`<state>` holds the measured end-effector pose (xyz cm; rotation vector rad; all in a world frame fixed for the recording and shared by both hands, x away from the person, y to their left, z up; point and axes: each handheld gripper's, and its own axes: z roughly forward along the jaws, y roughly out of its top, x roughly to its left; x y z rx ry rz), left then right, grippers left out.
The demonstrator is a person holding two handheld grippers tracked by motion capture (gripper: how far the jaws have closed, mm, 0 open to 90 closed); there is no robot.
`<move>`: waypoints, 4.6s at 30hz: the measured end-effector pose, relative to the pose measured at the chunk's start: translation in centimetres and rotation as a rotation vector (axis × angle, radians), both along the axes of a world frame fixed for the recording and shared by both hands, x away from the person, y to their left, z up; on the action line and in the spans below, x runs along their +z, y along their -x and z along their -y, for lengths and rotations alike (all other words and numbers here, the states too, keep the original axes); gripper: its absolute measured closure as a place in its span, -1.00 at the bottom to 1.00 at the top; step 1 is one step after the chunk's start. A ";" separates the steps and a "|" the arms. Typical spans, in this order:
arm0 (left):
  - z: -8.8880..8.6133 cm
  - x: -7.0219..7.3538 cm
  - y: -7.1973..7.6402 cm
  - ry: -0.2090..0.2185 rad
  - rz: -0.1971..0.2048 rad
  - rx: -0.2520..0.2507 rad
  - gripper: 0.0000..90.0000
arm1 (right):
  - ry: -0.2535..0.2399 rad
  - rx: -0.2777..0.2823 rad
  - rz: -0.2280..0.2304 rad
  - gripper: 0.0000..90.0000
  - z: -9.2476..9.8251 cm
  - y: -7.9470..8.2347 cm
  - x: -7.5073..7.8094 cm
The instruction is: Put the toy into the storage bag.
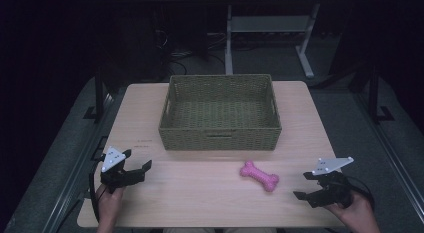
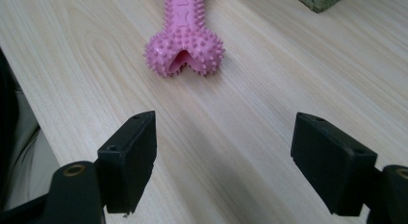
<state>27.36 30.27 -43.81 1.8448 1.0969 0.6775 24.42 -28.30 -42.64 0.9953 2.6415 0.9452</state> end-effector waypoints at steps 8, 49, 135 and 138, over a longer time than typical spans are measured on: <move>0.0 0.0 -0.1 0.001 -0.001 0.005 -0.69 | 0.017 0.037 0.004 -0.47 -1.1 -0.8 0.4; -0.4 0.1 0.2 0.009 -0.001 0.012 -0.69 | 0.112 0.206 -0.063 -0.51 -7.8 -5.1 2.1; -0.9 0.2 0.1 0.030 0.005 0.025 -0.69 | 0.270 0.348 -0.168 0.29 -13.6 -8.8 0.1; -0.9 0.2 0.2 0.029 0.005 0.025 -0.69 | 0.257 0.357 -0.166 0.29 -13.7 -9.0 0.6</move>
